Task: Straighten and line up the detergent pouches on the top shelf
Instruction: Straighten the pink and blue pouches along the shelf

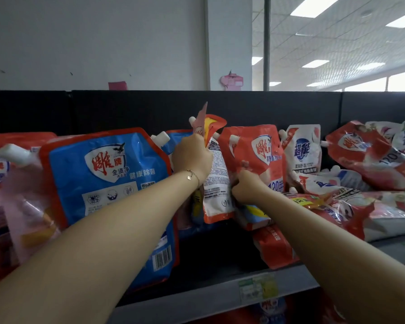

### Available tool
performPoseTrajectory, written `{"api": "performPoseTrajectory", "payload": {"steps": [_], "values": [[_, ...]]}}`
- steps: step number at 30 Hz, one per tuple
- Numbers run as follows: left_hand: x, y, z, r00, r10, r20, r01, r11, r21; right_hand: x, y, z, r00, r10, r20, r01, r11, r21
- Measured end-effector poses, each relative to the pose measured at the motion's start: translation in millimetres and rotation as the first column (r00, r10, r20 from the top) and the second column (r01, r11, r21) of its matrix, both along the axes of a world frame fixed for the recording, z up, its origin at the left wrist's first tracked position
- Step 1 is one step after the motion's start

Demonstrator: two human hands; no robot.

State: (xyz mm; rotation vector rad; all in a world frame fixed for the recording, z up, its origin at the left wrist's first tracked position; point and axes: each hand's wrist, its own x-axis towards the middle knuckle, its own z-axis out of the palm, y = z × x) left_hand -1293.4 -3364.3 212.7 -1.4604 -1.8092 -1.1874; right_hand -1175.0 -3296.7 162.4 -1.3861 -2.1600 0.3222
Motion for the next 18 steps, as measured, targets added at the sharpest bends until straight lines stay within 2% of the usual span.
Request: {"api": "performPoseTrajectory", "payload": {"steps": [5, 10, 13, 15, 18], "values": [[-8, -5, 24, 0.999, 0.001, 0.043, -0.002, 1.0, 0.031, -4, 8, 2, 0.998, 0.05, -0.027, -0.052, 0.994, -0.093], [-5, -3, 36, 0.997, -0.024, 0.076, 0.021, 0.999, 0.035, -4, 12, 6, 0.996, 0.063, -0.062, -0.077, 0.963, -0.258], [-6, -1, 40, 0.992, -0.016, 0.121, 0.012, 0.999, 0.036, -3, 5, 4, 0.984, 0.075, -0.164, -0.134, 0.913, -0.384], [-8, -1, 44, 0.988, -0.001, 0.157, -0.005, 0.999, 0.041, -4, 7, 2, 0.992, 0.079, -0.103, -0.112, 0.922, -0.37], [-13, -3, 54, 0.972, -0.018, 0.232, 0.002, 0.997, 0.071, -8, -2, -4, 0.979, 0.152, 0.133, -0.102, 0.94, -0.326]]}}
